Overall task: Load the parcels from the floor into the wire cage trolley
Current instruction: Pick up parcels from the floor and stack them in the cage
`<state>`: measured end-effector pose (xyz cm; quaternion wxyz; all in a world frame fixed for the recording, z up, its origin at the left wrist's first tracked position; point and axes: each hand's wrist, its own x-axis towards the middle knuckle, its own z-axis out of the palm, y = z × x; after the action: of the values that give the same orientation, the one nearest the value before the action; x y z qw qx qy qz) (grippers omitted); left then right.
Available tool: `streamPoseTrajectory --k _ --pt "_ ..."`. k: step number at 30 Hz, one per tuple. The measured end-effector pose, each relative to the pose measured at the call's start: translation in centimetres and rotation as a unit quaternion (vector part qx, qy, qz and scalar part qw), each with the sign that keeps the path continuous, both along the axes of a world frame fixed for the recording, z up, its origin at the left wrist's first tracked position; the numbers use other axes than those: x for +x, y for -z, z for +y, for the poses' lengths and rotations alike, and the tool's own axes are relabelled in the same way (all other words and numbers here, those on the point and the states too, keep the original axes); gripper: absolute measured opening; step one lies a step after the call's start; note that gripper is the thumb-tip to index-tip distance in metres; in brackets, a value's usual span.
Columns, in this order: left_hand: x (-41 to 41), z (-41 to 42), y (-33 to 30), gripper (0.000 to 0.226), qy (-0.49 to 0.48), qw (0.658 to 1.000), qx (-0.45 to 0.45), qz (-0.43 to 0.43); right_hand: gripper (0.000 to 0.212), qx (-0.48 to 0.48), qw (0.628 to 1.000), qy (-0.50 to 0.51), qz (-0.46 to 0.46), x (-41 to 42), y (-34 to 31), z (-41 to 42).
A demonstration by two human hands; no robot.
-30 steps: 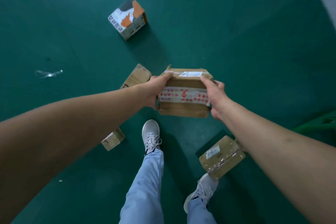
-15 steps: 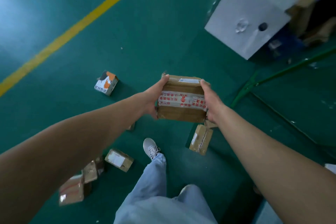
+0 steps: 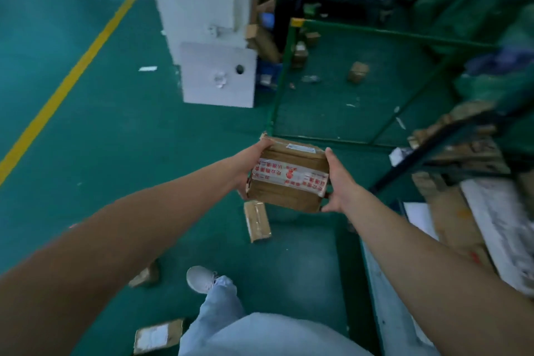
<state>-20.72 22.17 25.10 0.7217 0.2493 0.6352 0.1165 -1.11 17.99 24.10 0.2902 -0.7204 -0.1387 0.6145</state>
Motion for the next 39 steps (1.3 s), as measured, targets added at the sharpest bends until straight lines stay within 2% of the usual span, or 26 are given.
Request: streamPoseTrajectory --k 4,7,13,16,19,23,26,29,39 --pt "10.0 -4.7 -2.8 0.059 0.100 0.994 0.042 -0.007 0.063 0.032 0.994 0.104 -0.001 8.7 -3.5 -8.6" --pt "16.2 -7.5 -4.1 0.072 0.153 0.987 0.052 0.002 0.056 0.048 0.984 0.174 -0.008 13.6 -5.0 -13.8" --pt "29.5 -14.5 -8.0 0.069 0.277 0.958 0.075 -0.012 0.051 0.078 0.944 0.319 -0.027 24.1 -7.8 -24.6" --pt "34.5 -16.9 -8.9 0.063 0.326 0.941 0.081 -0.029 0.057 0.096 0.931 0.351 -0.033 27.7 -8.7 -28.6" --pt "39.9 -19.1 -9.5 0.071 0.377 0.921 0.092 -0.033 0.061 0.108 0.905 0.410 -0.045 31.7 -9.0 -32.3" --pt "46.2 -21.2 -10.3 0.058 0.422 0.898 0.117 -0.039 0.059 0.120 0.883 0.452 -0.043 35.6 -9.8 -35.5" --pt "50.7 -22.1 -10.4 0.053 0.459 0.879 0.119 -0.046 0.046 0.118 0.864 0.487 -0.052 38.5 -10.1 -37.3" --pt "55.1 -22.4 -10.6 0.055 0.502 0.856 0.109 -0.057 0.053 0.116 0.847 0.516 -0.055 41.5 -10.2 -38.1" --pt "71.2 -19.3 -11.0 0.041 0.572 0.801 0.126 -0.121 0.036 0.116 0.771 0.617 -0.106 53.6 -11.4 -35.7"
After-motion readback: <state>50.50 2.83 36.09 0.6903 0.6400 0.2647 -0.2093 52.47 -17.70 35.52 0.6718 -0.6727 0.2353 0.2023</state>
